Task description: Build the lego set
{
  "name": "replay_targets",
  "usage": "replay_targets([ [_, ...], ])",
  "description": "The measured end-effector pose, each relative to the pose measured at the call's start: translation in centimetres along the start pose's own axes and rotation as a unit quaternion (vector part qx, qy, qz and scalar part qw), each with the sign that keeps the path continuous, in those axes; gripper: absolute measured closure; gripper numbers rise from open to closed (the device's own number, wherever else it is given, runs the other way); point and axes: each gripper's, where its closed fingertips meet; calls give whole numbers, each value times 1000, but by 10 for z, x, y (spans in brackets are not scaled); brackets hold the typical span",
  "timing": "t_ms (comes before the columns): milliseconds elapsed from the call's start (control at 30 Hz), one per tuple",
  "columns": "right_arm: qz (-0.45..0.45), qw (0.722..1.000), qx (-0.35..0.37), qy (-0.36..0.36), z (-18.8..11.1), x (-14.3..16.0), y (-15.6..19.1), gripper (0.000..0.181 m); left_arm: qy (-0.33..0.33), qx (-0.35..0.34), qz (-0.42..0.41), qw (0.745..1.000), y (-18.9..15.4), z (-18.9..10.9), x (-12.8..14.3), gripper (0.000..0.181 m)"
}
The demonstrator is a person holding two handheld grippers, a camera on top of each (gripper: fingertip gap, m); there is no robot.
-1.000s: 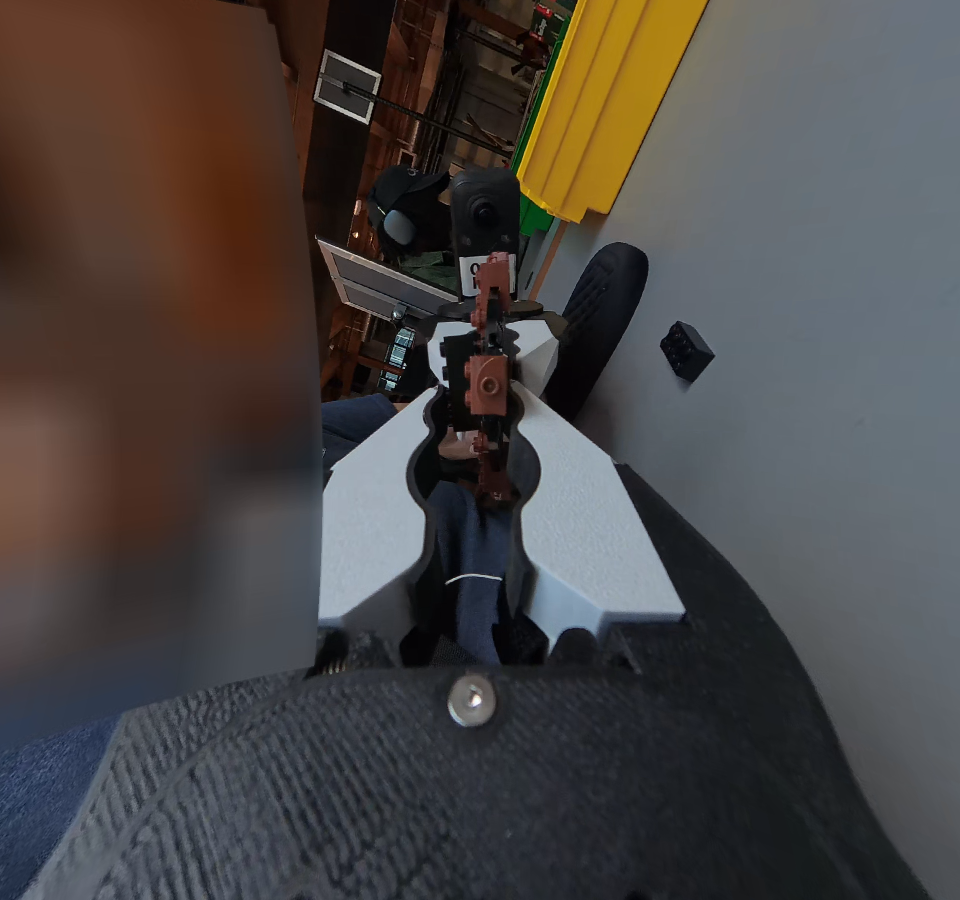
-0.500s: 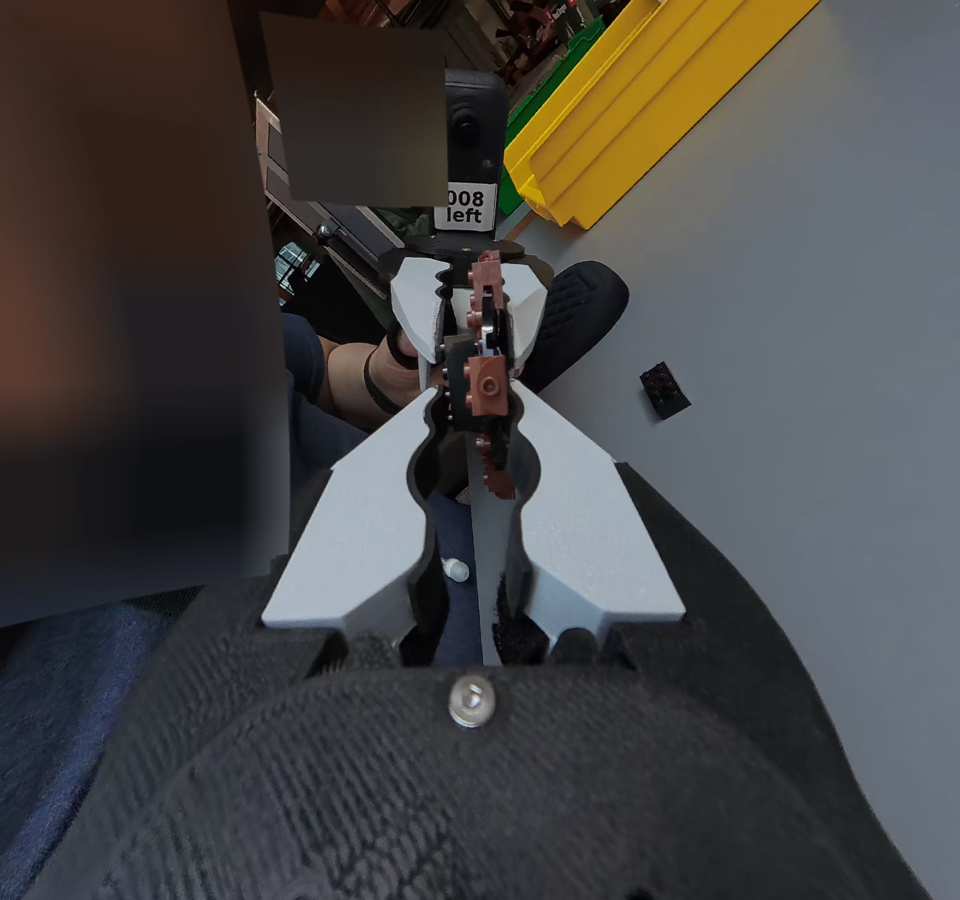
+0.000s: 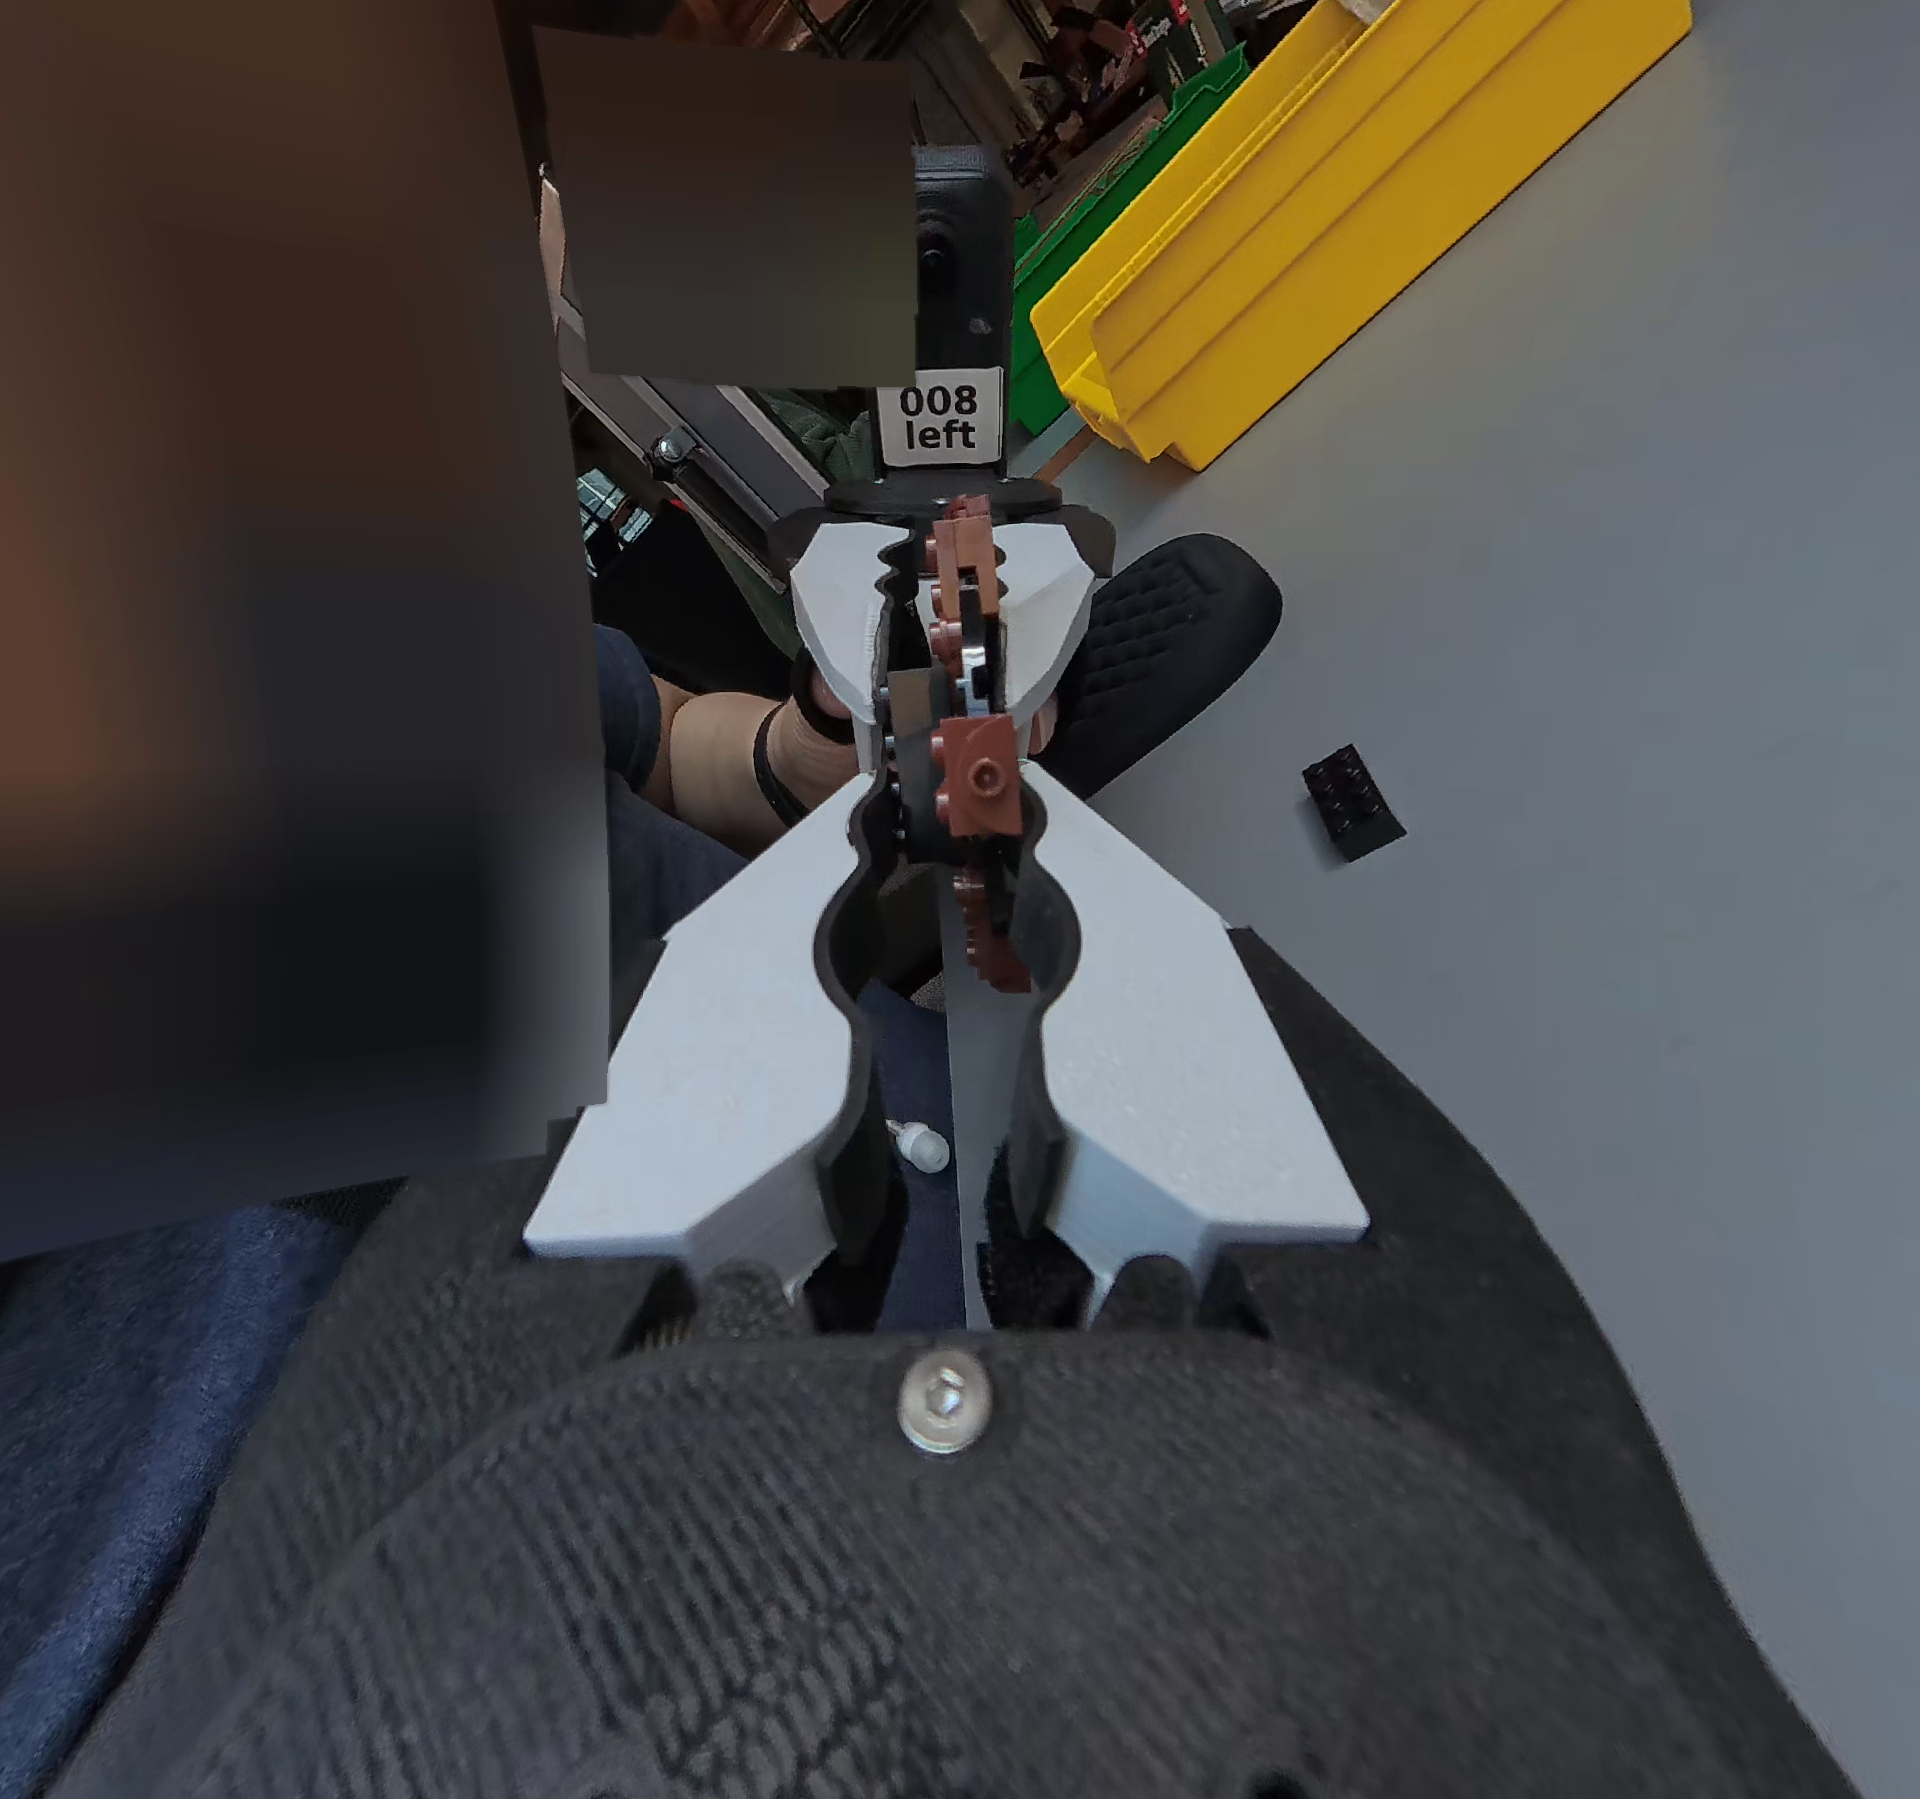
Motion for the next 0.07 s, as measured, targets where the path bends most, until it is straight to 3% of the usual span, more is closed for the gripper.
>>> replay_targets([
  [33, 4, 1000, 3, 3, 1, 0, -1, 163, -3, 5, -8, 1000, 1, -1, 0, 165],
  [67, 5, 1000, 5, 4, 2, -1, -1, 163, -9, 13, -17, 1000, 1, -2, -1, 165],
])
Point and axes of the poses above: each gripper's, where its closed fingertips meet, z out along the fingers, x out of its underside, y = z × x across the jaws, and after that the axes turned 2 degrees about y, right-handed
